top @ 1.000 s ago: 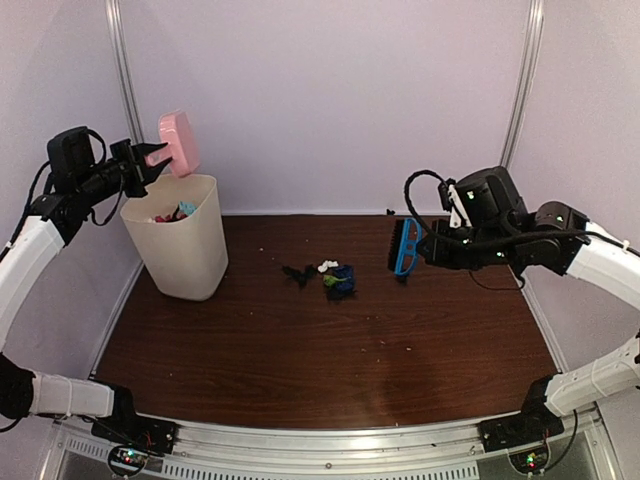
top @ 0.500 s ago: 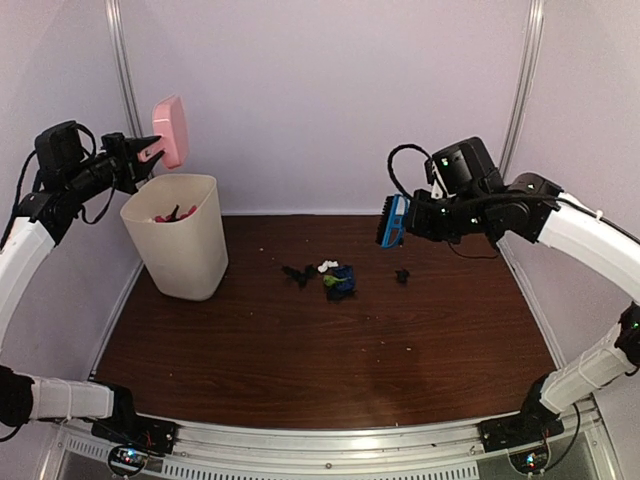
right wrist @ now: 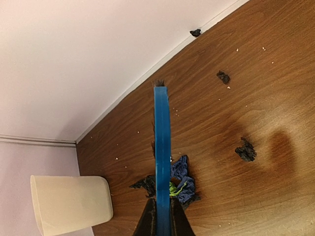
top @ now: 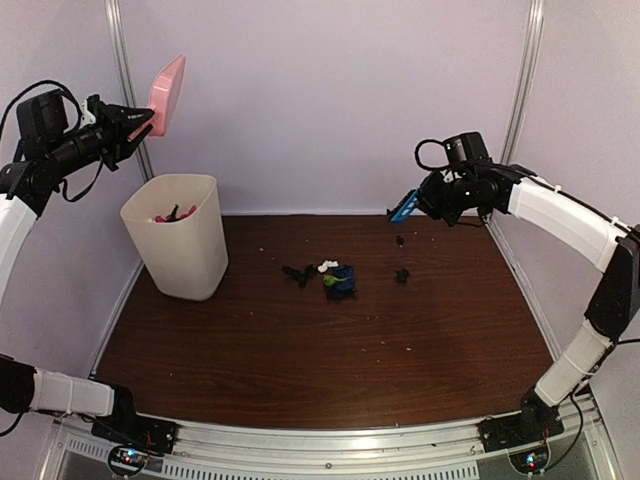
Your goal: Sweep away the paper scraps from the table
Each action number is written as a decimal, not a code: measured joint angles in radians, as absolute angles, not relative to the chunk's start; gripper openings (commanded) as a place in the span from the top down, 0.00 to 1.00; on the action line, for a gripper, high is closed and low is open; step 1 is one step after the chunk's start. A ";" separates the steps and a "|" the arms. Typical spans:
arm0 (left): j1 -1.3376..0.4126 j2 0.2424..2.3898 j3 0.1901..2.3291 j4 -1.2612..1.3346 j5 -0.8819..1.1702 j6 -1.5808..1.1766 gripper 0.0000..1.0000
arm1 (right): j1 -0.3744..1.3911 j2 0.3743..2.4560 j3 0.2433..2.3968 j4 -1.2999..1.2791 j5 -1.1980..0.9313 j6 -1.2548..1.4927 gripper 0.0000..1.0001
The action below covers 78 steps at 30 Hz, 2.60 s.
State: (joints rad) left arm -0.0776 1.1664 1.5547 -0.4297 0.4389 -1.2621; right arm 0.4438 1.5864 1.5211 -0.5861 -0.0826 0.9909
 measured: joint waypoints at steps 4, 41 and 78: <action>-0.091 1.175 1.612 -0.489 0.427 -1.089 1.00 | 0.404 1.660 1.521 -0.505 -0.118 1.105 1.00; -0.580 1.219 1.530 -0.644 0.123 -0.479 1.00 | 0.229 2.111 1.548 -0.327 -0.321 1.487 1.00; -0.715 1.108 1.213 -0.626 0.022 -0.408 1.00 | 0.583 1.536 1.244 -0.522 -0.279 1.299 1.00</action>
